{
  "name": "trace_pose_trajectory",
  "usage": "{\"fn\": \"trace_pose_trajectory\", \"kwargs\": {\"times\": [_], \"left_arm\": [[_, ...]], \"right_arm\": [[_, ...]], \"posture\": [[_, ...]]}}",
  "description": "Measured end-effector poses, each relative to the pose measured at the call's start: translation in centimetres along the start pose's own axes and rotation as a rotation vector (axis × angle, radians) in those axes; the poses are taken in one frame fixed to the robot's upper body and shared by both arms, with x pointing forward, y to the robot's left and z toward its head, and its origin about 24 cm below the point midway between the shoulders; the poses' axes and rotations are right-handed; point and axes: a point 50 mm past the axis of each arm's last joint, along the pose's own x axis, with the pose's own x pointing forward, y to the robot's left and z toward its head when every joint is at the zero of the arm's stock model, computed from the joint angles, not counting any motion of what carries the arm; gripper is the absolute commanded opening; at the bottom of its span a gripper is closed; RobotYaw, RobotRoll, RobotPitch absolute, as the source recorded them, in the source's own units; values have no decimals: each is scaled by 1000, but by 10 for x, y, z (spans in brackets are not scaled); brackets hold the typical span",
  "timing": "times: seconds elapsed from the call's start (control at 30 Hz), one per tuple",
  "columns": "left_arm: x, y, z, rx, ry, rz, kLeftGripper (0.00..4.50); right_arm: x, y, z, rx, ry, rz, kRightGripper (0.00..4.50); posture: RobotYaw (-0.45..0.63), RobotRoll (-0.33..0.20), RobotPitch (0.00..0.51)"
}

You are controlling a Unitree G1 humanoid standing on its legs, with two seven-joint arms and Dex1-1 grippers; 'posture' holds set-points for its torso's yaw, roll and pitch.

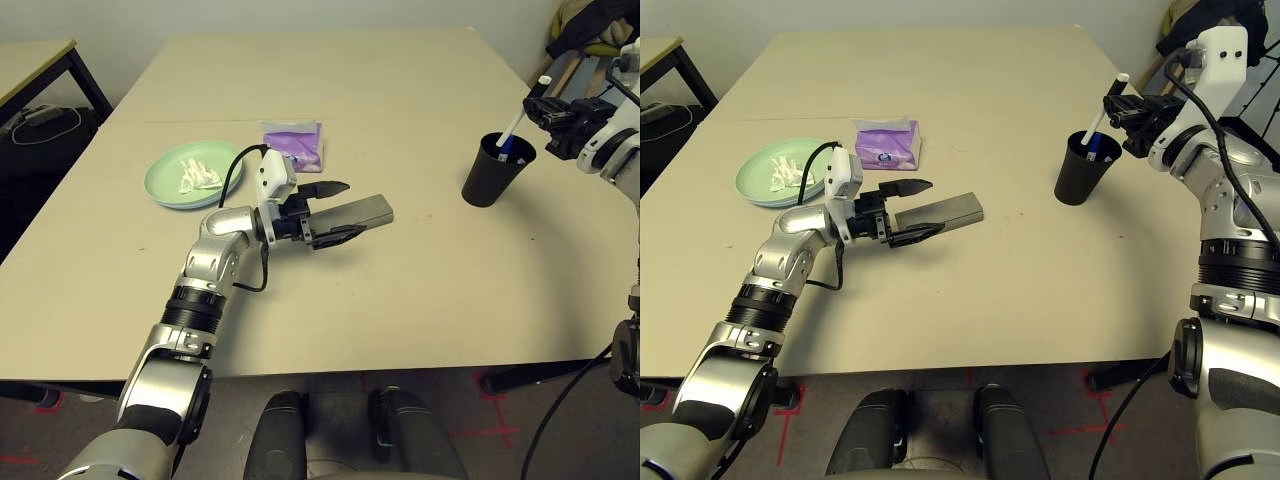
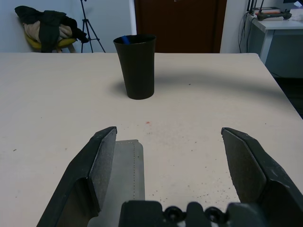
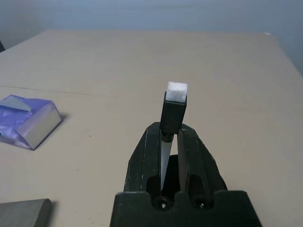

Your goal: Organize and tidy the items on the table.

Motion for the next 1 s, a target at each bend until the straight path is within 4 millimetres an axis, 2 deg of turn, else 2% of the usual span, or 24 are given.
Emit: {"fn": "trace_pose_trajectory", "kwargs": {"times": [0.23, 0.47, 0.6, 0.83, 1.0], "left_arm": [[0, 0, 0, 0, 0, 0, 4500], [0, 0, 0, -1, -1, -4, 4500], [0, 0, 0, -1, -1, -4, 4500], [0, -1, 0, 0, -1, -4, 4500], [0, -1, 0, 1, -1, -4, 4500]], "right_arm": [[-5, -9, 6, -63, -4, -58, 319], [-5, -8, 5, -69, 0, -53, 319], [-4, -9, 2, -87, 20, -65, 1695], [-2, -10, -3, -96, 48, -75, 4458], [-2, -10, -3, -96, 46, -74, 4458]], "posture": [[95, 0, 76], [106, 0, 75], [112, 0, 74], [112, 0, 71], [108, 0, 71]]}}
